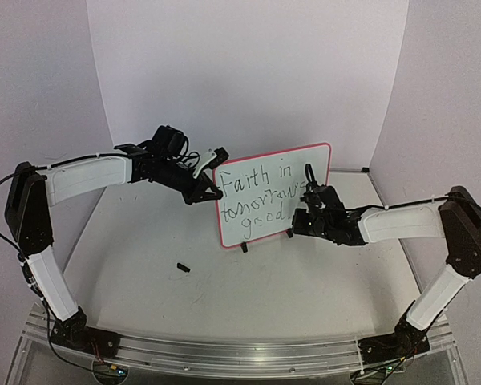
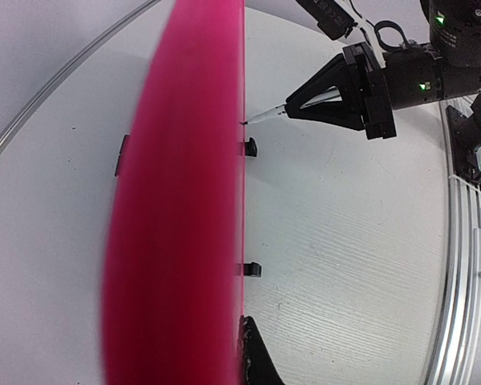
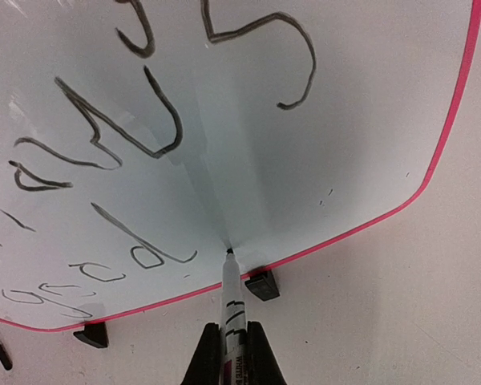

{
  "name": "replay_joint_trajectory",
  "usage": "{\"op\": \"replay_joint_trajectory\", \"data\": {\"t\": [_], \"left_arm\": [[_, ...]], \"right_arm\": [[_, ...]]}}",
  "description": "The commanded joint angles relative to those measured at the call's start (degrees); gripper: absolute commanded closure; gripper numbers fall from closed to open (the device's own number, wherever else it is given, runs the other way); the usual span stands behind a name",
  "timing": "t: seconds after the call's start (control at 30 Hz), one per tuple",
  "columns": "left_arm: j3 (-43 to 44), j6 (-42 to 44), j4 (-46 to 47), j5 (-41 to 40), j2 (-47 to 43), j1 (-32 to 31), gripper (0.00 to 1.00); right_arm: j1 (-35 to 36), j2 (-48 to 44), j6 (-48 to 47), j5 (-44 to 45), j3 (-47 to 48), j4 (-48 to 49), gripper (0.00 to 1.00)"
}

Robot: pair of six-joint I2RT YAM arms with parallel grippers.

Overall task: Write a sentence on the whiteboard
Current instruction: Write on the whiteboard with the whiteboard marker without the cap.

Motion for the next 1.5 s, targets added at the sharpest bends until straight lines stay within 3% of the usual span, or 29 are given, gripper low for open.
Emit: {"op": "replay_joint_trajectory", "data": {"t": [0.0,0.53,0.87,1.1,1.47], "left_arm": [[-0.45,2.17,-4.83,-3.76,1.55,-0.32,1.00],[-0.45,2.19,-4.93,-3.81,1.61,-0.30,1.00],[-0.22,1.47,-5.12,-3.64,1.14,-0.28,1.00],[1.27,0.03,-7.19,-5.53,1.33,-0.14,1.00],[1.55,-2.71,-10.04,-5.23,-0.59,1.07,1.00]], "right_arm": [[-0.60,0.65,0.58,-0.39,1.05,3.34,1.00],[-0.99,-0.82,1.41,-1.28,-0.13,3.51,1.00],[-0.99,-13.75,1.30,1.42,-5.99,-6.43,1.00],[-0.93,-18.93,-2.95,-0.95,-5.97,-6.65,1.00],[-0.97,-25.51,-5.11,2.36,-7.29,-6.65,1.00]]}}
